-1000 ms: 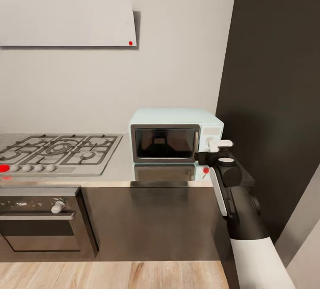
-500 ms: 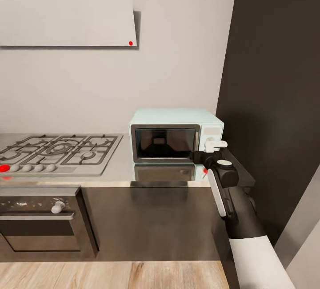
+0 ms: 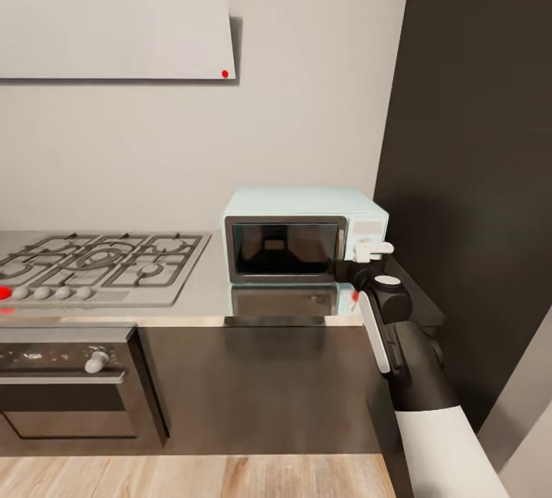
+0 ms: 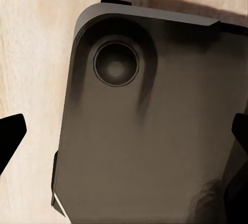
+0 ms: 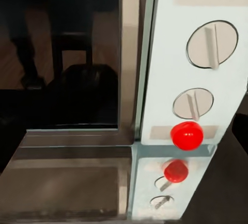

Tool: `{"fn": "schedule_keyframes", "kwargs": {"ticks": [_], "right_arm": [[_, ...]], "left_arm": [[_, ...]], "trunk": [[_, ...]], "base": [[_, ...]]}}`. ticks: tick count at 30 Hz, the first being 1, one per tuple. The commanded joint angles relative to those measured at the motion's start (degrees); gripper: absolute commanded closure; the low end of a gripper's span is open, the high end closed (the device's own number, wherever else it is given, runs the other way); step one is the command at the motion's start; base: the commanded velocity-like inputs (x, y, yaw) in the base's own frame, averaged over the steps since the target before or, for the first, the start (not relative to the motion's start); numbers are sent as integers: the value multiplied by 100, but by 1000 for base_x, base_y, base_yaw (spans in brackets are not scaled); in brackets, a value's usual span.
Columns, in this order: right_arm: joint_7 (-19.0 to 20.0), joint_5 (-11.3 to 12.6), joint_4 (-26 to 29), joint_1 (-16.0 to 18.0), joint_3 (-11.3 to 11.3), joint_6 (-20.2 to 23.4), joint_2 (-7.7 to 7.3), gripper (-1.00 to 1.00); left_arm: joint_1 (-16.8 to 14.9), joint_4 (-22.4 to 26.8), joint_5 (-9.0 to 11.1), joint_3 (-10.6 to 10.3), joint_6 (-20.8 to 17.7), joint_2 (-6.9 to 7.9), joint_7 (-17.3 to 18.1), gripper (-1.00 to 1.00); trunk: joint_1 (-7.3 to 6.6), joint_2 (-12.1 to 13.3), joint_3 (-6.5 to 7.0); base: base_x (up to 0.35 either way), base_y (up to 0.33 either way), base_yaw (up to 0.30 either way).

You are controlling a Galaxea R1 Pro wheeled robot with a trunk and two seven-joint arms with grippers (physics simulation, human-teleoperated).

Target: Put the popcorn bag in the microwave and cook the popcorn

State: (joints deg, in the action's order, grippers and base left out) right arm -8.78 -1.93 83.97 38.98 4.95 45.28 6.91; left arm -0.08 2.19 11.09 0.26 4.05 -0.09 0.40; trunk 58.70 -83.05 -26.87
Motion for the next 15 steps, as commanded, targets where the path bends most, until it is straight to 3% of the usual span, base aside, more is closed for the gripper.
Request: {"fn": "schedule_keyframes", "kwargs": {"ticks": [1,8,15], "right_arm": [[-17,-18,5,4,3,29,-2,-100],[-43,-18,-3,4,-3,20,-5,-100],[-45,-18,-3,4,-3,16,-5,-100]], "left_arm": [[-1,1,38,3,15,0,4,-100],[-1,1,42,9,16,0,4,-100],[-1,1,42,3,17,0,4,-100]], "trunk": [[2,-3,-6],[2,-3,-6],[2,-3,-6]], "base": [[269,0,0],[238,0,0],[45,1,0]]}}
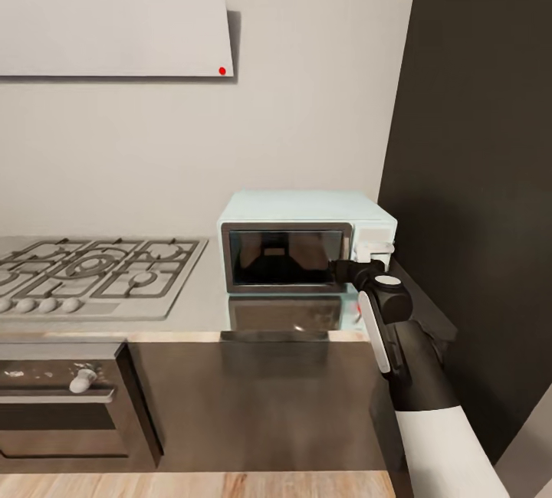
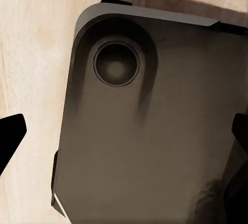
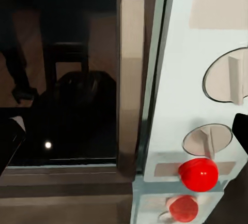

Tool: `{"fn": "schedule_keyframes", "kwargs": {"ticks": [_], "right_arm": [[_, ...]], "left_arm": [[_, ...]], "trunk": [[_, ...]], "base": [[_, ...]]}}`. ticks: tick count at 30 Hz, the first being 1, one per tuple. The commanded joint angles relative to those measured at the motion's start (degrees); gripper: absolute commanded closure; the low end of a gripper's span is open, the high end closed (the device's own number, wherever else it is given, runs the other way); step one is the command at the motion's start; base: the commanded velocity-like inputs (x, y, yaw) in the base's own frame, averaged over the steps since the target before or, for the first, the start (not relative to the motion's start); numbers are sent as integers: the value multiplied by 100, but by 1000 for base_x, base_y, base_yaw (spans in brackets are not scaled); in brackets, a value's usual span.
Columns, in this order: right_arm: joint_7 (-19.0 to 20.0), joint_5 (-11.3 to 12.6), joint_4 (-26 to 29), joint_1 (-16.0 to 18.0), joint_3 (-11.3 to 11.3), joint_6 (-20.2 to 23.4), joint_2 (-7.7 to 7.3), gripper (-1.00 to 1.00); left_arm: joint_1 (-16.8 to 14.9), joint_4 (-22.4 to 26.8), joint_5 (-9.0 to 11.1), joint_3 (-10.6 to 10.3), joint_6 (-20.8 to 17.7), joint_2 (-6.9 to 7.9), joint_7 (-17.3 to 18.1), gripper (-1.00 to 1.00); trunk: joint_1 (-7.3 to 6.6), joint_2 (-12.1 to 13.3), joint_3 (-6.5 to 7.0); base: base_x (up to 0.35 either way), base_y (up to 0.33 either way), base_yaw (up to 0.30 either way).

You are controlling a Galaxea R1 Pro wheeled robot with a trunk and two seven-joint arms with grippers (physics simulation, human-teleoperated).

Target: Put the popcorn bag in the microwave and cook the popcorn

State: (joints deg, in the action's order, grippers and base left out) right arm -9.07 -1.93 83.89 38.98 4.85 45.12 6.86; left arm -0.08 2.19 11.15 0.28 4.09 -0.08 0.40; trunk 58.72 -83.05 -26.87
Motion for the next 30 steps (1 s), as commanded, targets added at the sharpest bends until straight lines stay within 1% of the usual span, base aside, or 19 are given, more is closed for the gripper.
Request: {"fn": "schedule_keyframes", "kwargs": {"ticks": [1,8,19,26,30], "right_arm": [[-16,-18,5,4,7,32,0,-100],[-18,-10,4,4,7,32,0,-100],[-25,-27,-3,5,-18,24,-2,-100],[12,23,-20,4,-26,22,-60,-100],[35,68,-26,6,-28,-103,-80,-100]], "left_arm": [[-1,1,36,-1,13,-1,4,-100],[-1,1,27,-2,12,-1,4,-100],[-1,1,28,-2,13,-1,4,-100],[-1,1,27,-2,13,-1,4,-100],[-1,1,27,-2,13,-1,4,-100]], "trunk": [[1,-3,-6],[1,-3,-6],[1,-3,-6],[1,-3,-6],[1,-3,-6]], "base": [[159,70,0],[175,108,0],[8,5,0],[0,0,0],[0,0,0]]}}
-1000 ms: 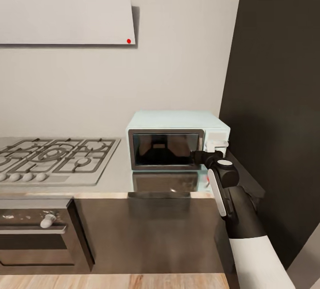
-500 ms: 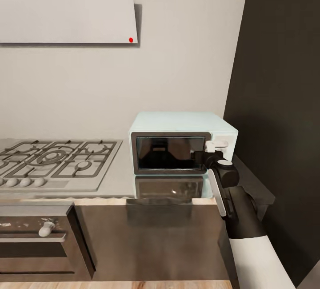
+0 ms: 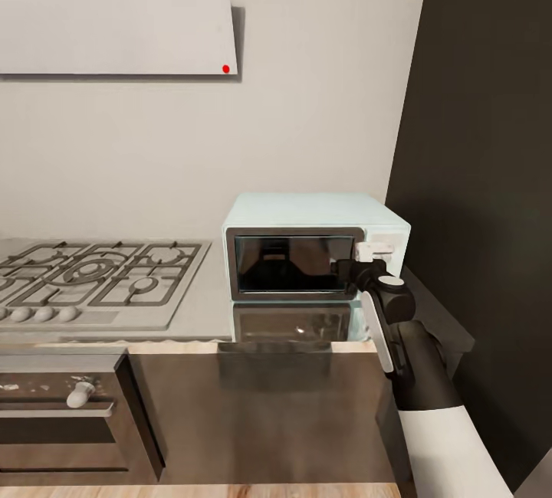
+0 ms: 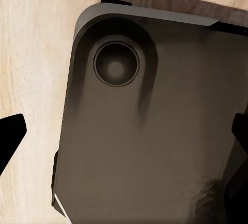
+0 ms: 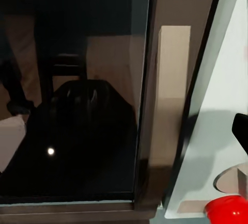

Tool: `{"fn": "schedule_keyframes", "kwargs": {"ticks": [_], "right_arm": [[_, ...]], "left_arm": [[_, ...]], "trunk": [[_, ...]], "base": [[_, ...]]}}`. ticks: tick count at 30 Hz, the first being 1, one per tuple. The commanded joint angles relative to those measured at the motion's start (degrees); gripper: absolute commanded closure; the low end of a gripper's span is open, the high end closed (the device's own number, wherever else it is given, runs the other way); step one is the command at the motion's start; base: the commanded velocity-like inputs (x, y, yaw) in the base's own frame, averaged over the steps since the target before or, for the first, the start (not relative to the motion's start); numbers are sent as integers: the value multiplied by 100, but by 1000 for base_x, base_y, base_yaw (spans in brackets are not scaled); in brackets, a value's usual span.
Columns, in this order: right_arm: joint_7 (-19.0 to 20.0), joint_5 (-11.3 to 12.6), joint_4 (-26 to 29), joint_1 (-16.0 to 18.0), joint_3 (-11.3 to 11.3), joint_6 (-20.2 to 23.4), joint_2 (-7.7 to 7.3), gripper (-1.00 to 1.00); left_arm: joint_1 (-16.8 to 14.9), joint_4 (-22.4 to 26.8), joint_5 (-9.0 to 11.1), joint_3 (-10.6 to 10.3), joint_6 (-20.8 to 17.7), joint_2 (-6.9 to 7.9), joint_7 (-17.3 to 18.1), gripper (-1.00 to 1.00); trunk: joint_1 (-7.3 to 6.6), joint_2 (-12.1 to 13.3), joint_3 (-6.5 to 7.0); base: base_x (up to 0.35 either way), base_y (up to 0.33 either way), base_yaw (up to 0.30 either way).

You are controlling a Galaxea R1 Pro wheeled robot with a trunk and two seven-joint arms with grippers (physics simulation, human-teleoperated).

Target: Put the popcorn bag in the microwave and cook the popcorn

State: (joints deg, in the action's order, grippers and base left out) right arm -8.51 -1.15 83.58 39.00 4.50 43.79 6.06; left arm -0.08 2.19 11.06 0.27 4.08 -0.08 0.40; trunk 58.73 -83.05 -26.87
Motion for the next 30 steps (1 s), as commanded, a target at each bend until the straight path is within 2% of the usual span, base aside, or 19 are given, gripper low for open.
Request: {"fn": "schedule_keyframes", "kwargs": {"ticks": [1,11,14,17,18,30], "right_arm": [[-20,-3,0,4,7,-12,0,-100],[-10,9,-15,3,7,-107,-8,-100],[-10,-25,-195,3,0,-124,-12,-100],[4,-31,-388,2,3,-323,-16,-100],[5,-26,-397,2,1,-337,-17,100],[-61,-69,-405,3,1,-351,-8,100]], "left_arm": [[-1,1,36,0,13,-1,4,-100],[-1,1,36,-1,9,-1,4,-100],[-1,1,36,0,10,-1,4,-100],[-1,1,36,0,12,-1,4,-100],[-1,1,36,0,11,-1,4,-100],[-1,1,35,0,9,-1,4,-100]], "trunk": [[0,-3,-6],[0,-3,-6],[0,-3,-6],[0,-3,-6],[0,-3,-6],[0,-3,-6]], "base": [[0,0,0],[67,-40,0],[14,-9,0],[2,-1,0],[0,0,0],[0,0,0]]}}
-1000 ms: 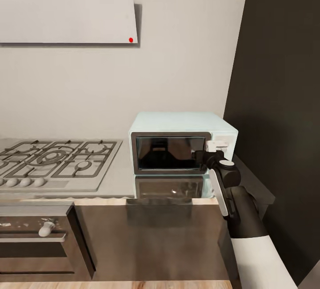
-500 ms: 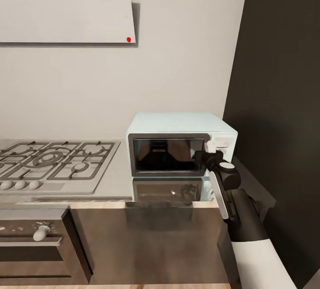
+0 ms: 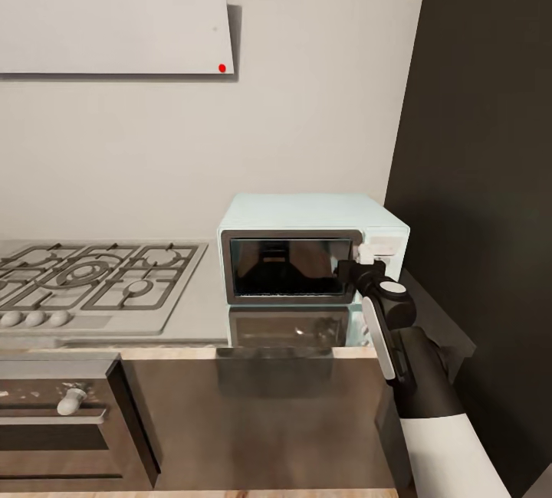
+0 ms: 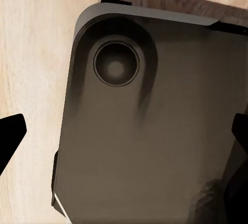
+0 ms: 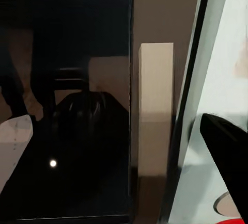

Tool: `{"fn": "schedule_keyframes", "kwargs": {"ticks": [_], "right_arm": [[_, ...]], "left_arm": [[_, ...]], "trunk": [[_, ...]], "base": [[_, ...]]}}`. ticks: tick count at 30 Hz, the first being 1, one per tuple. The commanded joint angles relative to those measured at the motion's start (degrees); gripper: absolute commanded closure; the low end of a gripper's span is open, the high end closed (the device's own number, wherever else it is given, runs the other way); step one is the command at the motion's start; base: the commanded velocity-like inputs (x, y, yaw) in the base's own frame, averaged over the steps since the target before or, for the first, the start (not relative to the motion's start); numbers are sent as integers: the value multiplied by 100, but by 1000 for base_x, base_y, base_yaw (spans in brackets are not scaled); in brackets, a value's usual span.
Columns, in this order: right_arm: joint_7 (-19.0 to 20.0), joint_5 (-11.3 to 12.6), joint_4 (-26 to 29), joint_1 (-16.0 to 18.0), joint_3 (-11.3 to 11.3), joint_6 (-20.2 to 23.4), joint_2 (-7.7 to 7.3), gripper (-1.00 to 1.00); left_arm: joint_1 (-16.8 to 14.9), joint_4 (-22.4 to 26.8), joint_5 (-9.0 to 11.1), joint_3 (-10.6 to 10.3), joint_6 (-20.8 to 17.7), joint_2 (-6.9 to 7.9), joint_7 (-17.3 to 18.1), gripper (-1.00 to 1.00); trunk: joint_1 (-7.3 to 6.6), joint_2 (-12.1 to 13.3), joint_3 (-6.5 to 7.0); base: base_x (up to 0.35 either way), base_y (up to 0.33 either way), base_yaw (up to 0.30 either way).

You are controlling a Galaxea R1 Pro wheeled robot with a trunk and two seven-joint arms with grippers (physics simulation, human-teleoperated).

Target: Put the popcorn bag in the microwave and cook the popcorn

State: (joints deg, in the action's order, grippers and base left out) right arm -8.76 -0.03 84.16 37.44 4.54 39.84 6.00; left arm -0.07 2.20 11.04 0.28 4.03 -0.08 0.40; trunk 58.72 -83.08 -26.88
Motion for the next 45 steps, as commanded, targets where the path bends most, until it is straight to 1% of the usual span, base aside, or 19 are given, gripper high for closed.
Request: {"fn": "schedule_keyframes", "kwargs": {"ticks": [1,7,21,32,33,34,37,38,41,43,45], "right_arm": [[-42,-181,-462,159,-2,42,-3,100],[-45,-185,-462,160,2,41,-3,100],[-47,-190,-456,159,-6,33,-3,100],[-149,-190,-445,159,-5,32,-3,100],[-136,17,-416,159,71,34,15,100],[-119,77,-413,161,54,58,15,100],[-128,104,-410,163,49,67,5,100],[-146,154,-404,163,53,67,-27,100],[-174,449,-401,165,55,67,-83,100],[-201,547,-401,163,60,67,-94,100],[-205,593,-401,161,63,67,-95,100]], "left_arm": [[-1,0,37,-3,12,-1,4,-100],[-1,0,43,13,25,-1,4,-100],[-1,0,38,14,27,-7,4,-100],[-1,0,38,7,27,-1,4,-100],[-10,0,56,16,45,-5,-11,-100],[-10,0,56,16,45,-4,-8,-100],[-10,0,56,16,45,-8,-12,-100],[-10,0,56,16,45,-9,-12,-100],[-10,0,56,16,45,-9,-12,-100],[-10,0,56,16,45,-10,-9,-100],[-10,0,56,16,45,-10,-10,-100]], "trunk": [[1,0,-5],[1,0,-5],[1,0,-5],[1,0,-5],[1,-1,-6],[1,-1,-6],[1,-1,-6],[1,-1,-6],[1,-1,-6],[1,-1,-6],[1,-1,-6]], "base": [[0,0,0],[-46,0,0],[-332,0,0],[-34,0,0],[0,0,0],[0,0,0],[0,0,0],[0,0,0],[0,0,0],[0,0,0],[-93,0,0]]}}
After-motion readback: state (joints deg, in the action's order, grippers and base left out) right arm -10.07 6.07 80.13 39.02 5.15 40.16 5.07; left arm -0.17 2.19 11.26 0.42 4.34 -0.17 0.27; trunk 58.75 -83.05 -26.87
